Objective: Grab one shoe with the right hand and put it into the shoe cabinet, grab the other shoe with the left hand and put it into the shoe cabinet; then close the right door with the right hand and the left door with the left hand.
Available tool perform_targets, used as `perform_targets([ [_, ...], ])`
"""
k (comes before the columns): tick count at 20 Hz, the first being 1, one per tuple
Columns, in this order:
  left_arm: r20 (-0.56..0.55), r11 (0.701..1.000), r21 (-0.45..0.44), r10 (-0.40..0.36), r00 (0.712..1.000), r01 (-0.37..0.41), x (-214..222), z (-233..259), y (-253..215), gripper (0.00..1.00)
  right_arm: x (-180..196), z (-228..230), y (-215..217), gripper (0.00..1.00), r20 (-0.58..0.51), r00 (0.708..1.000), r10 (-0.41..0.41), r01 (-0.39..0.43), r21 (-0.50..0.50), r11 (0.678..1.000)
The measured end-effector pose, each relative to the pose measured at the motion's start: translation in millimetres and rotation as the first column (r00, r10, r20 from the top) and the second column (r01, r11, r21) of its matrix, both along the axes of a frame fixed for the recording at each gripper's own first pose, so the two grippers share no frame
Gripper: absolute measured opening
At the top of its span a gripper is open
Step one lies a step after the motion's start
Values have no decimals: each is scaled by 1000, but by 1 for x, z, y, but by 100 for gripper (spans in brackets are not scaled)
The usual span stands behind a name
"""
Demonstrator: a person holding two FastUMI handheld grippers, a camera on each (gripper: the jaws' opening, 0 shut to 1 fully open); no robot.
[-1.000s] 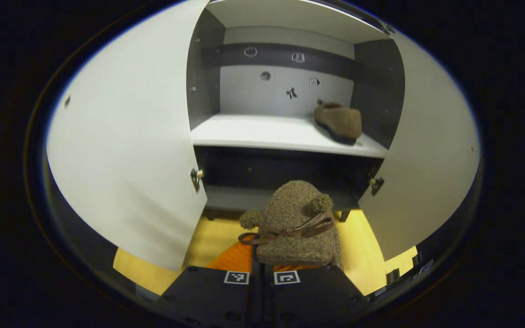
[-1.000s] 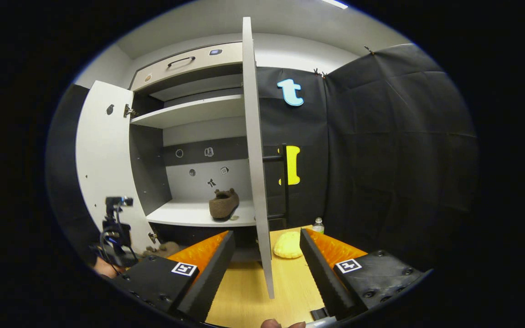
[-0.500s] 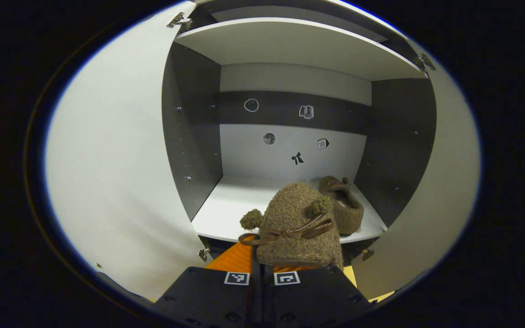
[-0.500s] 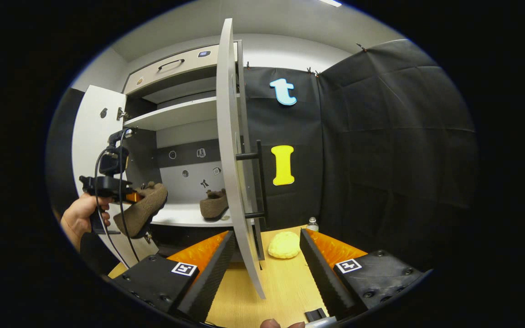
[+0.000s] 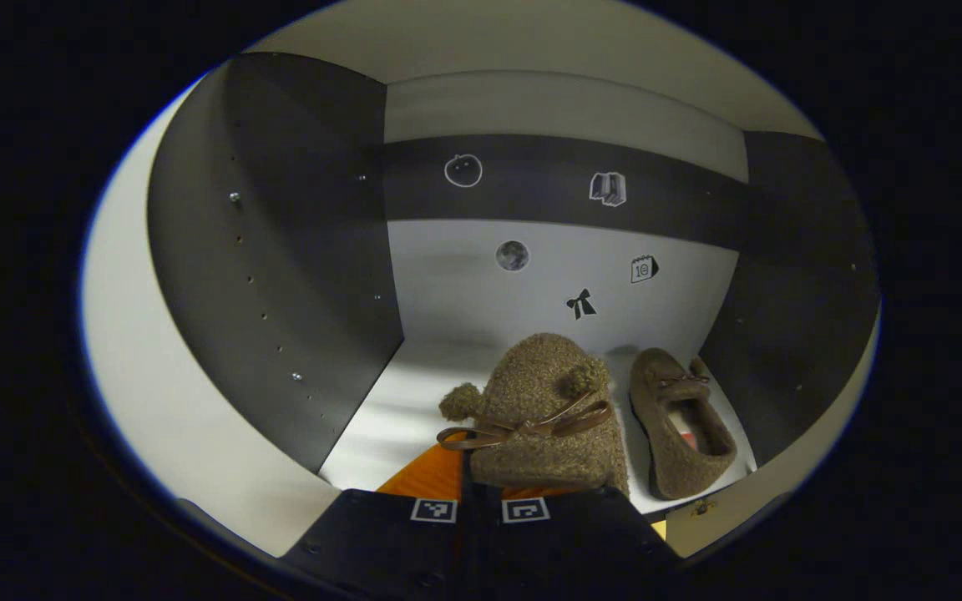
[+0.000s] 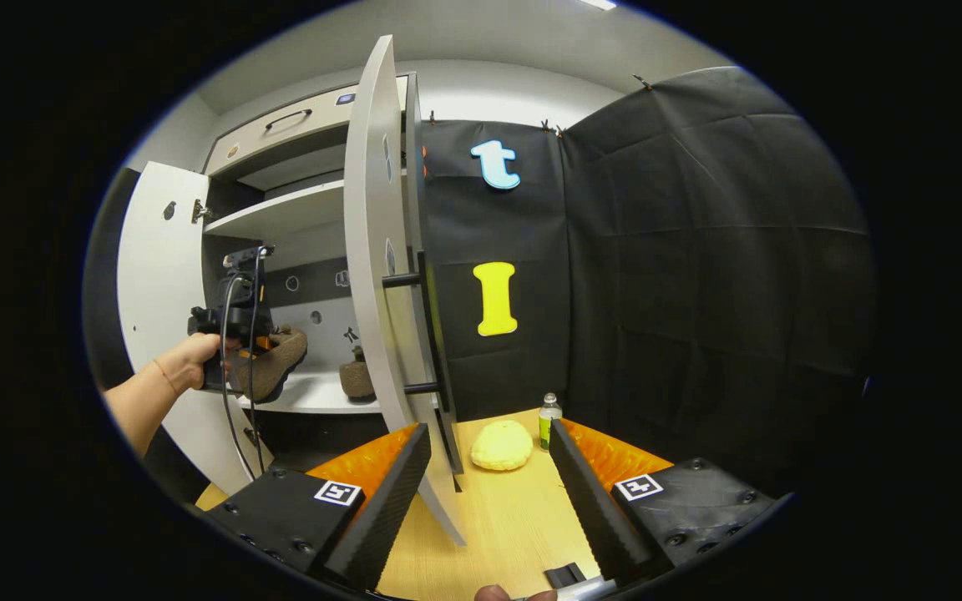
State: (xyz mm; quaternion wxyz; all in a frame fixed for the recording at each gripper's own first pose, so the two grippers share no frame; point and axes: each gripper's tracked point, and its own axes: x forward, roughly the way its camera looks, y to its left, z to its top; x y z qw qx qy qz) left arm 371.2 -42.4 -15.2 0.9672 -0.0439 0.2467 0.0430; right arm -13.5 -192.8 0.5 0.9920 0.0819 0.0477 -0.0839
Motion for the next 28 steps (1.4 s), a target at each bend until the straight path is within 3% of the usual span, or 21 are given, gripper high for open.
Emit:
perform_targets([
  [6,-69,999,38,26,997,-24,56,-28,6,5,0,2,-5,94,5,1000,-22,22,-1,1000],
  [15,-148,994,103,56,987,-41,83,-56,12,7,-5,2,-7,94,6,999,-45,45,-14,999],
  [18,-155,996,85,41,987,-28,81,-57,9,24,-9,2,-7,94,9,999,-44,44,-4,999],
  [21,-161,996,88,22,987,-8,72,-53,6,24,-9,5,-7,94,13,999,-38,38,-1,999],
  [23,-116,994,107,4,993,9,64,-43,3,38,-8,8,-7,94,20,999,-34,34,1,999],
  [24,-87,994,110,-9,996,19,59,-37,1,52,-8,9,-7,94,24,999,-30,30,3,1000],
  [28,92,993,116,-41,995,30,28,5,-1,90,-4,16,-11,94,44,999,-18,18,8,1000],
])
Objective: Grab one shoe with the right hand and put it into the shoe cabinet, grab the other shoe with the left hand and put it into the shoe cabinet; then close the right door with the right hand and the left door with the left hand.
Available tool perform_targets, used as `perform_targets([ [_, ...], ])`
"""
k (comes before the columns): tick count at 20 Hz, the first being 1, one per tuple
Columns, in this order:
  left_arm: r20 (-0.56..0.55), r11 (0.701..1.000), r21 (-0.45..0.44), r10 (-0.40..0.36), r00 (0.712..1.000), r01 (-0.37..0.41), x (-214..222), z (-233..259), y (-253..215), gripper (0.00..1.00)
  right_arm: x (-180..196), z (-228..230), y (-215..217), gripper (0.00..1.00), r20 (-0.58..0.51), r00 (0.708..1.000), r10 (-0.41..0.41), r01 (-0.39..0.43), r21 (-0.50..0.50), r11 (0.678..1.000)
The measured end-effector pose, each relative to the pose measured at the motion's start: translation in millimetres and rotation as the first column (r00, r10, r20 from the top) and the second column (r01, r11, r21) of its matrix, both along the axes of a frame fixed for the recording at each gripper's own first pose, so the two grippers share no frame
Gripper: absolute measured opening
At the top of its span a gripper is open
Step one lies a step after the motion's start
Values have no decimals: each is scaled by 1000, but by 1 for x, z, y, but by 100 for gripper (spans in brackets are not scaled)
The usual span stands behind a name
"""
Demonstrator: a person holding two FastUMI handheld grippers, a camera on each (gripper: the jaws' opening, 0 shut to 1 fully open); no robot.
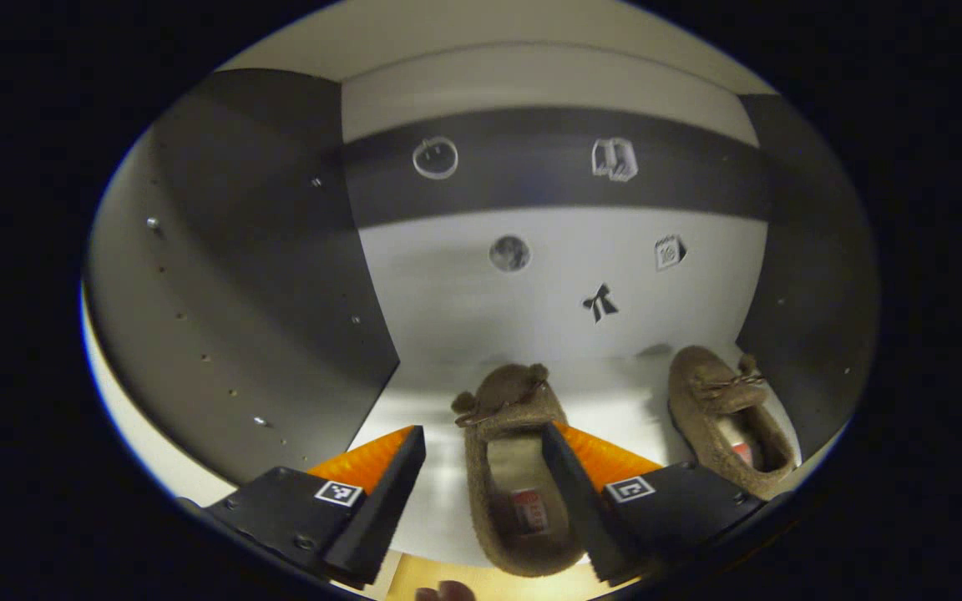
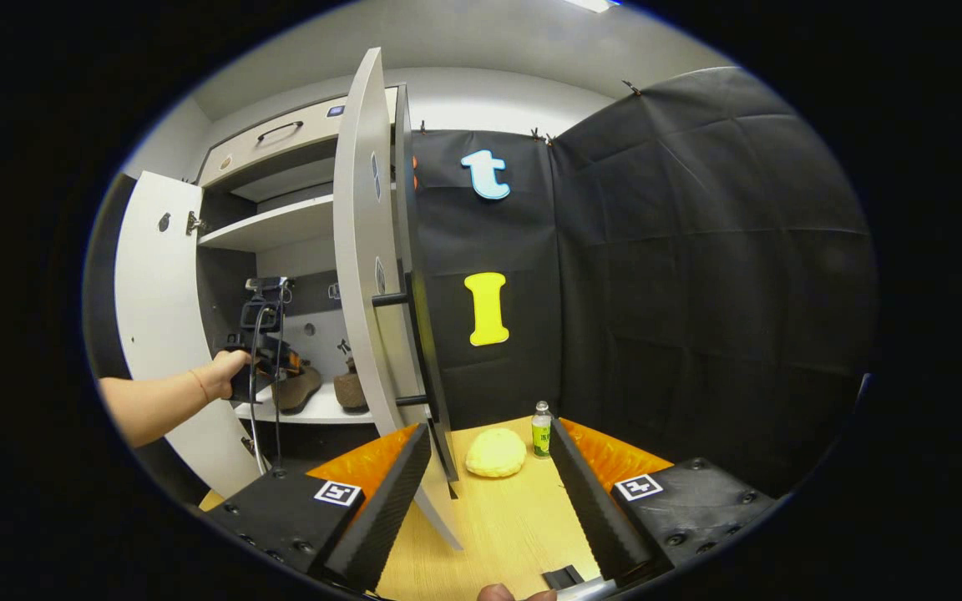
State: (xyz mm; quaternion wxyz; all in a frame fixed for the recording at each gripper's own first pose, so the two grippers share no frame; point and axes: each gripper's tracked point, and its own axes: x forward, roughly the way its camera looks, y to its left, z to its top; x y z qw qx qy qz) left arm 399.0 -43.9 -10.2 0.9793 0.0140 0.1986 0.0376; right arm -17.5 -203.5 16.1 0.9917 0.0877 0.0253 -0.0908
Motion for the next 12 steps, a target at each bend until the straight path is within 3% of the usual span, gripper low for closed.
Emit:
perform_targets([
  [1,50,1000,-1,-10,999,10,-10,14,-1,98,1,-2,-1,94,-11,1000,4,-4,-1,1000],
  [5,204,999,-11,-49,978,52,-67,61,-8,96,13,5,-11,94,-10,1000,5,-5,5,1000],
  [6,229,998,-5,-56,972,59,-82,69,-11,96,16,9,-13,88,-3,1000,9,-9,0,1000],
  [7,248,998,1,-65,966,67,-99,74,-13,96,23,13,-15,95,2,1000,10,-10,-4,1000],
  [12,304,993,-30,-98,948,112,-174,81,-30,96,46,29,-20,98,26,999,27,-26,-14,1000],
])
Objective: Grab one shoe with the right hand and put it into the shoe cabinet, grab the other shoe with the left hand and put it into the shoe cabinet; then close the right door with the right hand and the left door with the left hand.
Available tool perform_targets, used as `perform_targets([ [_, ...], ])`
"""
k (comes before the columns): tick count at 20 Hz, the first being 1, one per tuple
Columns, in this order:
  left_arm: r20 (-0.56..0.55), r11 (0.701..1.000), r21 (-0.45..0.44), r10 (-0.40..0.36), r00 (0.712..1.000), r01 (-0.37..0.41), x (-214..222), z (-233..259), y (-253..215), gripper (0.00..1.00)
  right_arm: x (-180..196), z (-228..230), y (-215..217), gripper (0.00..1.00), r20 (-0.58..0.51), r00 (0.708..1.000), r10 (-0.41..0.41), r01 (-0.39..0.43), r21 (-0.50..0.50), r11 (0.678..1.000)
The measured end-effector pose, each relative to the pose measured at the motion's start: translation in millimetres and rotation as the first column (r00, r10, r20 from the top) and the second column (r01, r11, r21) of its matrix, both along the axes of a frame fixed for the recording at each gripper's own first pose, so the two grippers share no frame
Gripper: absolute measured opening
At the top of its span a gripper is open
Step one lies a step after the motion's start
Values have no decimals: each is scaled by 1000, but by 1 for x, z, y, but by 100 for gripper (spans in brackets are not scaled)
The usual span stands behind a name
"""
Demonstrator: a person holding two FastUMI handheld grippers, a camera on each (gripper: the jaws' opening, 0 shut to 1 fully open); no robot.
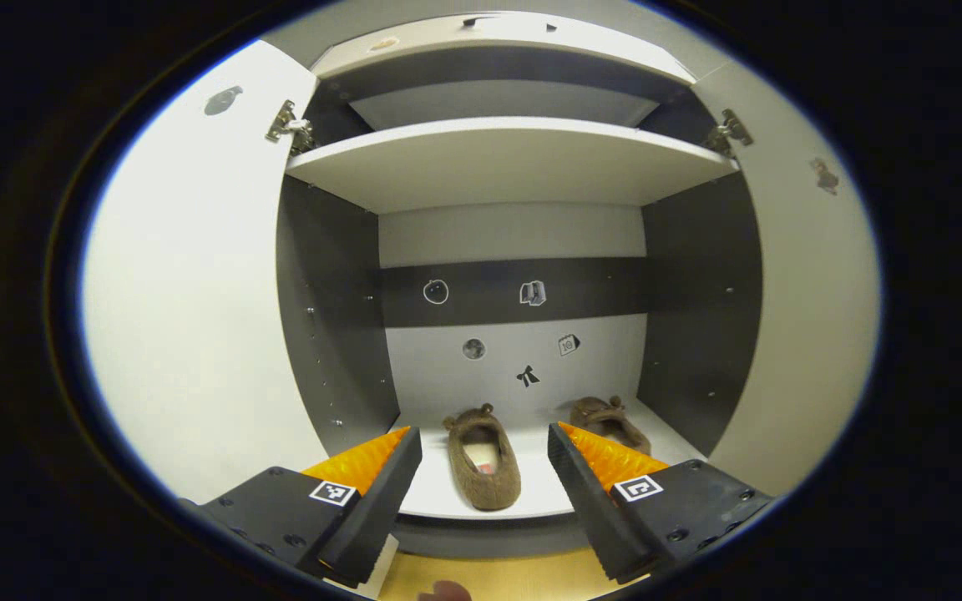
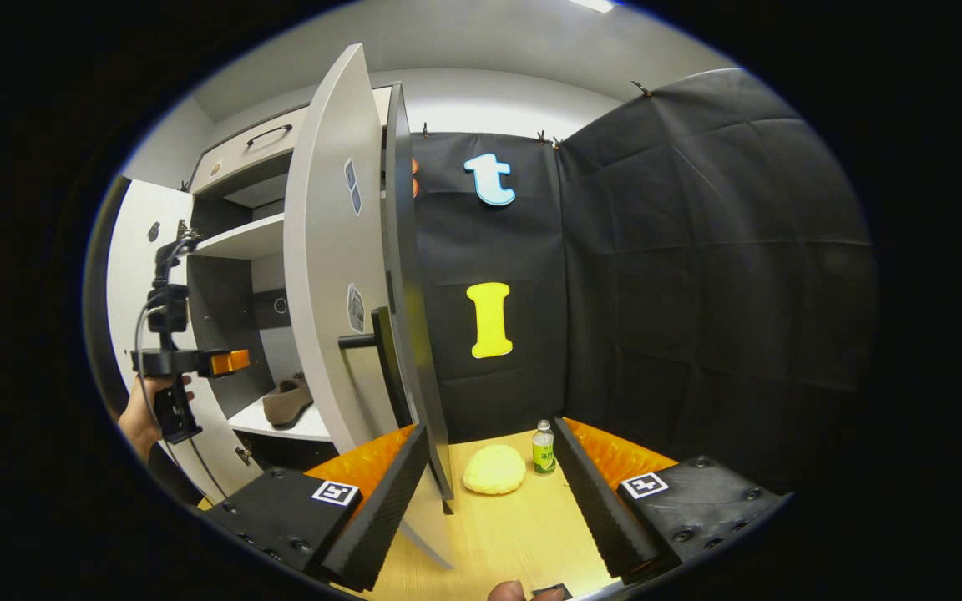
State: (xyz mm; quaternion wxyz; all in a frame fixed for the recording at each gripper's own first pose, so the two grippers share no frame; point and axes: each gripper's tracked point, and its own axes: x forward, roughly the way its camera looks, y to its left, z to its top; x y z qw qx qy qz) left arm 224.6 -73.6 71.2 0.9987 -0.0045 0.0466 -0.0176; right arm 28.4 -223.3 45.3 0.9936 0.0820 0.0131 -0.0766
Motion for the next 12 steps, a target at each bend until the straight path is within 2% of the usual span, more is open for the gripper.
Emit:
perform_targets([
  [2,11,1000,-13,-9,1000,10,-26,0,-3,96,10,1,-2,98,1,1000,4,-4,8,1000],
  [6,14,1000,24,-17,1000,17,-71,-6,-3,99,23,-1,-1,98,-2,1000,16,-16,8,1000],
  [7,6,999,15,-30,1000,30,-80,-11,-6,96,24,0,3,98,4,1000,27,-27,17,999],
  [12,-26,998,-13,-66,997,65,-118,-33,-5,97,25,0,10,98,13,1000,21,-21,11,1000],
])
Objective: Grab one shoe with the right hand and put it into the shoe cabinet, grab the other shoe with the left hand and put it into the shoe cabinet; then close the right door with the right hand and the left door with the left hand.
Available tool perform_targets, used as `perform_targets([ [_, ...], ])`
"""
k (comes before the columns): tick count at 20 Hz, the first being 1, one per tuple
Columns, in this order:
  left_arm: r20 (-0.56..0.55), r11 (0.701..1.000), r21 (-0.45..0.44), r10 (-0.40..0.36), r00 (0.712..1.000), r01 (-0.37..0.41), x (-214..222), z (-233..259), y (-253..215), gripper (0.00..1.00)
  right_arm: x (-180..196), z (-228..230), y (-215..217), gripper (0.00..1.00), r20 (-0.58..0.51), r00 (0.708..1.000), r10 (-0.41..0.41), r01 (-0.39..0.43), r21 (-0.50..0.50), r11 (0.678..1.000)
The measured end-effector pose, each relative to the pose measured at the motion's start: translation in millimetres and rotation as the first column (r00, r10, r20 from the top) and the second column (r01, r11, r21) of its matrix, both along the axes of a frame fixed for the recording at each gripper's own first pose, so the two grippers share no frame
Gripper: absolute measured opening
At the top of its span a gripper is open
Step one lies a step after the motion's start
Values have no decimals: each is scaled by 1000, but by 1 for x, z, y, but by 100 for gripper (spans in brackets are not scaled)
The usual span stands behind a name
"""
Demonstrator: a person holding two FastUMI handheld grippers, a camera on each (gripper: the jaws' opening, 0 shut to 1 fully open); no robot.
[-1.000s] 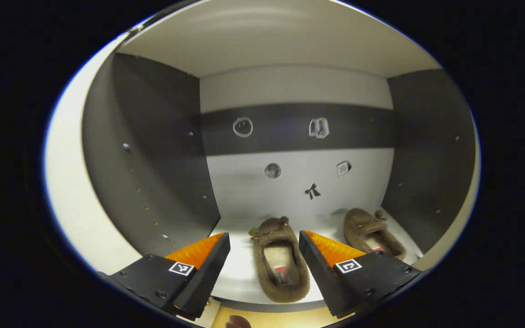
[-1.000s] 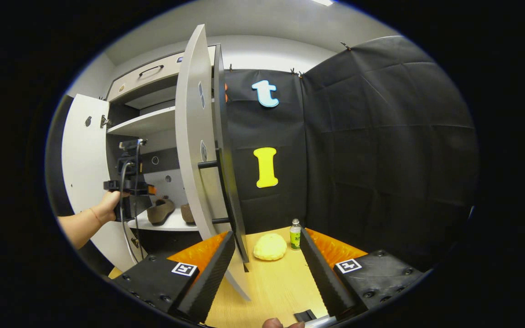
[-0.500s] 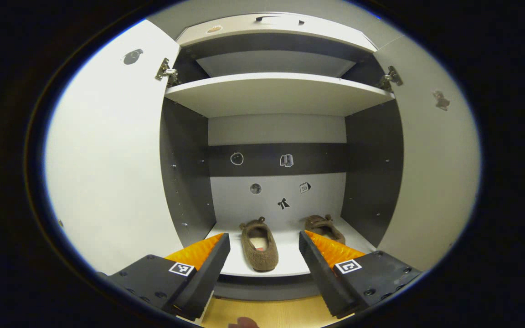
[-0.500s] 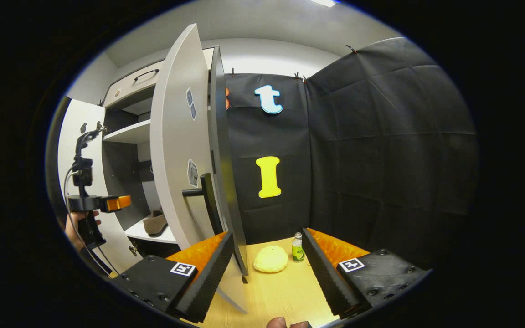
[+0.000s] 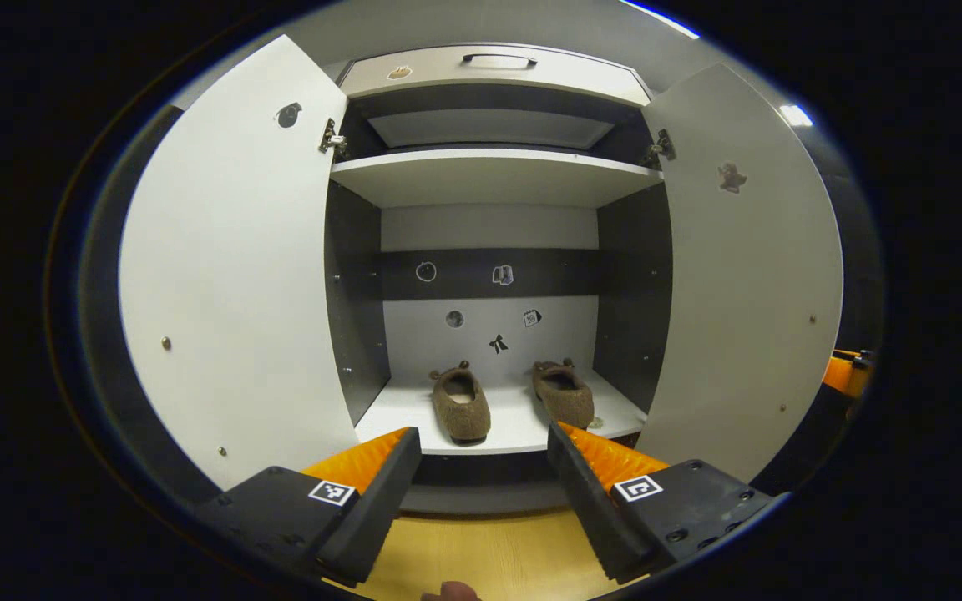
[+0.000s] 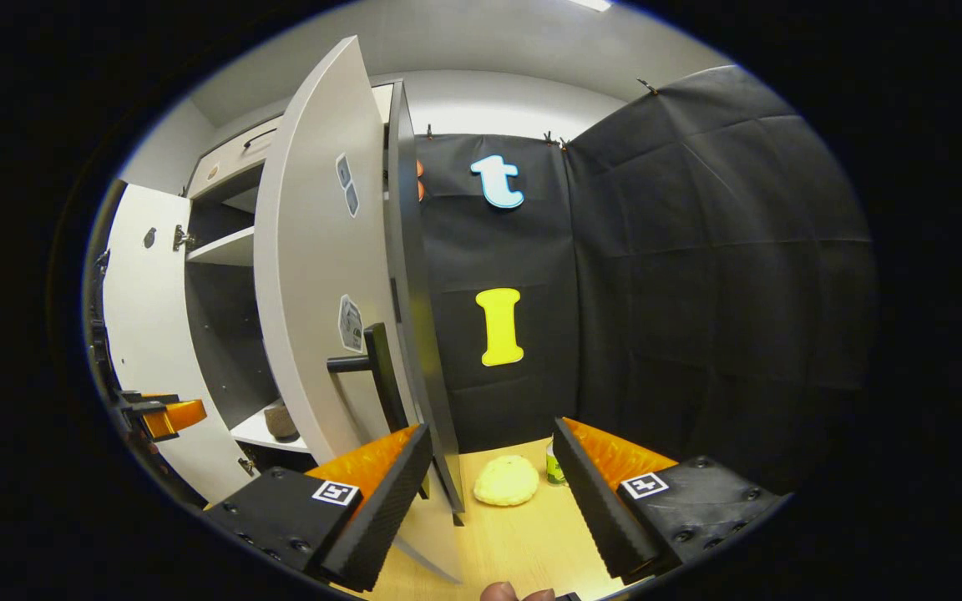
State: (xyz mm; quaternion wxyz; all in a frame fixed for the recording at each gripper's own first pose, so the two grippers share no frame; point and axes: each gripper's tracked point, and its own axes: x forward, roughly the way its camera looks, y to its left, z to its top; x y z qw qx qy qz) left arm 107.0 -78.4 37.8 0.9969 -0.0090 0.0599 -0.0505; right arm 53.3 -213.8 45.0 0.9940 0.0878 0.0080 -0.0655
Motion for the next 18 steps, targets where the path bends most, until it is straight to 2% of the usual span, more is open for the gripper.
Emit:
perform_targets([
  [9,11,999,-29,-19,1000,19,-55,-17,33,97,-4,0,35,98,3,1000,-16,16,2,1000],
  [18,15,999,-33,-7,1000,8,-83,-24,75,97,5,3,116,98,8,998,64,-63,-37,997],
])
